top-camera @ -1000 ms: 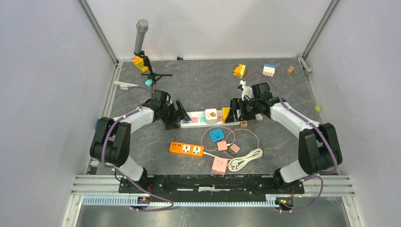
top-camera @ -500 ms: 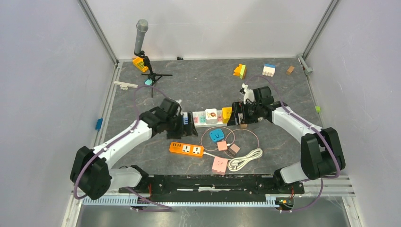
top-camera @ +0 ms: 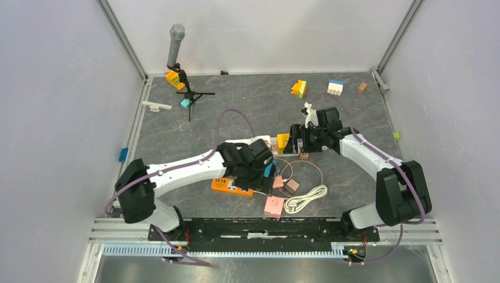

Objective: Insert the plug

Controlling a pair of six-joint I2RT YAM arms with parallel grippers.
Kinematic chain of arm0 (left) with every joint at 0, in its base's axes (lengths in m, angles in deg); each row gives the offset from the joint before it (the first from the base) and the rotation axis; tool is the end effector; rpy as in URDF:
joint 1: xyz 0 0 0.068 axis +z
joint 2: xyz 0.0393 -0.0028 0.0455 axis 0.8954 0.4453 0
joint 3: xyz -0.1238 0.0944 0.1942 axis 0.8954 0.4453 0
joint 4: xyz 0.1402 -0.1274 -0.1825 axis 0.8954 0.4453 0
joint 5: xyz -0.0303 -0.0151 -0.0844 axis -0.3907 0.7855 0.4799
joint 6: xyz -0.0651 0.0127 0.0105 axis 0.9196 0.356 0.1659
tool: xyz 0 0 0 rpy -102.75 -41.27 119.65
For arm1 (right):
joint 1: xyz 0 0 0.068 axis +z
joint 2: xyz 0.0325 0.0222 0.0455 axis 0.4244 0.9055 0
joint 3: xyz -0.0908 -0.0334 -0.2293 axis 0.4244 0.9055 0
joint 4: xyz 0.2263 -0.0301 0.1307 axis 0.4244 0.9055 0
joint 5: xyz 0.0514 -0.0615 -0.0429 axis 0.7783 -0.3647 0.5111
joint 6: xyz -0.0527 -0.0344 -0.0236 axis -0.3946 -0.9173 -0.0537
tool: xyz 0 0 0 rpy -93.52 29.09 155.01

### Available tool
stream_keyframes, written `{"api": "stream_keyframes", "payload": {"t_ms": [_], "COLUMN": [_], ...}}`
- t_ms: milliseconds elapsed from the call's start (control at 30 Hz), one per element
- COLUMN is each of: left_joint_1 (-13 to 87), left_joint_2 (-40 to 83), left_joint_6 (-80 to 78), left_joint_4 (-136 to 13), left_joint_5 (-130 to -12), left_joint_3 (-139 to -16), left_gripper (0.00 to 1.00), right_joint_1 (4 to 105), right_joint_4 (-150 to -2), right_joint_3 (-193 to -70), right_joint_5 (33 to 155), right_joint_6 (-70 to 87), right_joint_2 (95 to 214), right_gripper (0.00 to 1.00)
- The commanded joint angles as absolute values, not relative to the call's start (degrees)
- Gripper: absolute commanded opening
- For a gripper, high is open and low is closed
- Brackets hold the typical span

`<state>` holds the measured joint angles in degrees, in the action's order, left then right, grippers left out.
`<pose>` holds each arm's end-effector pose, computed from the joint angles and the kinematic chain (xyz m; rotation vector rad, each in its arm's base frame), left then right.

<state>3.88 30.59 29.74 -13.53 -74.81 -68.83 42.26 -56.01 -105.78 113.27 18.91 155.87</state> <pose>0.1482 -0.2612 0.2004 0.4524 2.8641 -0.5293 0.2805 0.1119 0.1697 -0.1988 2.5445 0.8294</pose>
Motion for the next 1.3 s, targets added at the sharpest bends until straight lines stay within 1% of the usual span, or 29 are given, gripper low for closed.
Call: {"api": "stream_keyframes", "payload": {"t_ms": [0,233,400,533,667,733,800,933,1033,1200,1267], "left_joint_1": [0.4,-5.2,-8.6,-8.8,-8.8,-8.8,-8.8,-8.8,-8.6,-6.0,-4.2], "left_joint_2": [35.5,46.5,56.5,60.0,62.1,63.3,64.6,63.8,60.3,53.3,49.5], "left_joint_6": [30.6,27.8,27.2,27.2,26.2,25.8,25.4,24.5,23.5,20.4,18.1], "left_joint_4": [-9.2,-4.9,5.1,6.3,5.3,5.1,5.0,4.5,3.0,-0.4,-3.5], "left_joint_5": [-78.6,-77.2,-81.3,-80.7,-79.4,-79.4,-79.4,-80.3,-82.1,-83.1,-83.3], "left_joint_3": [-76.5,-86.6,-95.9,-96.8,-97.1,-97.3,-97.7,-98.4,-98.9,-100.6,-100.5], "left_gripper": [1.0,1.0,1.0,0.99,0.92,0.91,0.83,0.64,0.58,0.5,0.43], "right_joint_1": [42.0,39.8,38.6,38.3,38.2,38.1,38.1,38.1,38.1,38.1,38.1], "right_joint_4": [-58.6,-59.3,-59.1,-59.1,-58.8,-58.6,-58.4,-57.8,-56.8,-54.8,-53.9], "right_joint_3": [-104.6,-104.1,-104.7,-104.9,-104.9,-104.8,-104.9,-105.1,-105.8,-108.7,-110.3], "right_joint_5": [111.2,110.9,111.4,111.6,111.6,111.5,111.5,111.4,111.6,111.6,111.4], "right_joint_6": [21.8,24.1,23.2,22.6,22.0,21.7,21.3,20.9,20.1,19.0,18.6], "right_joint_2": [154.1,154.9,155.6,155.7,155.5,155.2,155.0,154.4,154.3,154.1,154.0], "right_gripper": [0.98,0.98,0.98,0.98,0.98,0.98,0.98,0.98,0.98,0.98,0.98]}}
